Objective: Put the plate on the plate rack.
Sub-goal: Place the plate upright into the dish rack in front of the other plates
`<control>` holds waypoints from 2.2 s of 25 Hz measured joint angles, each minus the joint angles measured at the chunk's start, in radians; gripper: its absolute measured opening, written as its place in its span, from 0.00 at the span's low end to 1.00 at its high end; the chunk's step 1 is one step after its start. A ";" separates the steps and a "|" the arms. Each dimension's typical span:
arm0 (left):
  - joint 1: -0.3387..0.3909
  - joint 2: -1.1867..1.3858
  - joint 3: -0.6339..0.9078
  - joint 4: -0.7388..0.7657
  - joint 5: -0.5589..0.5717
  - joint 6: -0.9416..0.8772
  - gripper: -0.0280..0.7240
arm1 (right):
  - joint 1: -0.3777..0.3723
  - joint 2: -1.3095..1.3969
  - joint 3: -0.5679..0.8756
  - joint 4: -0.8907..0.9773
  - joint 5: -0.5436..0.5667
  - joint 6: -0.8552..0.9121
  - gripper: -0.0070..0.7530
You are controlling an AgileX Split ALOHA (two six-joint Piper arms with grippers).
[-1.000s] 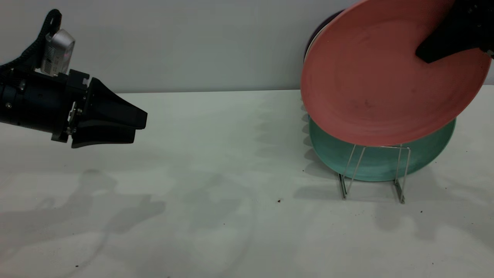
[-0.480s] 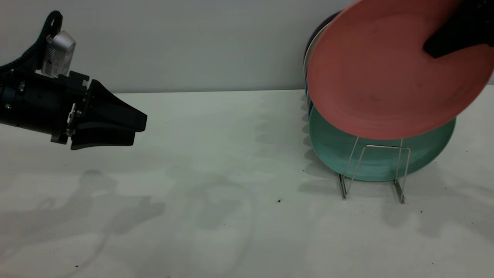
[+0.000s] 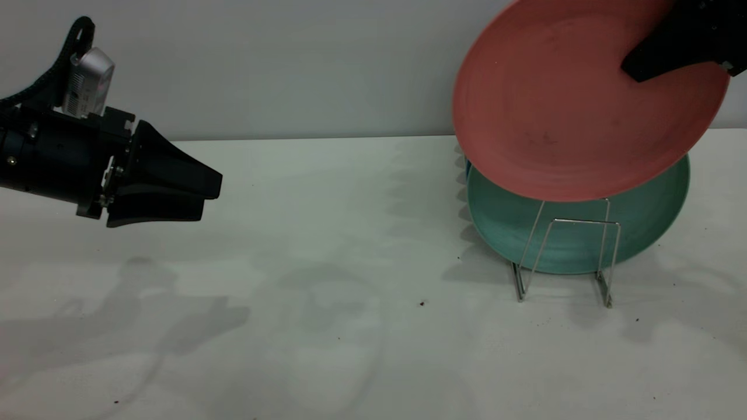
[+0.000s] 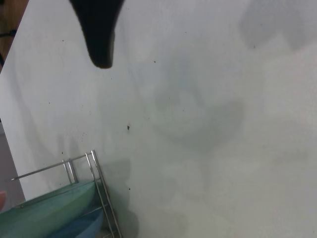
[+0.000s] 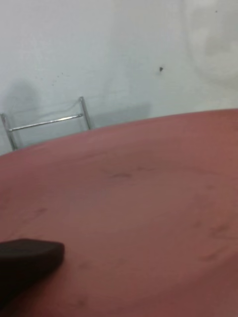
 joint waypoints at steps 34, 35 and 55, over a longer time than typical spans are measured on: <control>0.000 0.000 0.000 0.005 0.000 -0.002 0.74 | -0.044 0.064 -0.006 -0.043 0.031 -0.017 0.16; 0.000 0.000 0.000 0.005 0.001 -0.004 0.74 | -0.044 0.064 -0.006 -0.043 0.033 -0.017 0.16; 0.000 0.000 0.000 -0.009 0.127 -0.081 0.74 | -0.044 0.064 -0.006 0.009 0.034 -0.023 0.16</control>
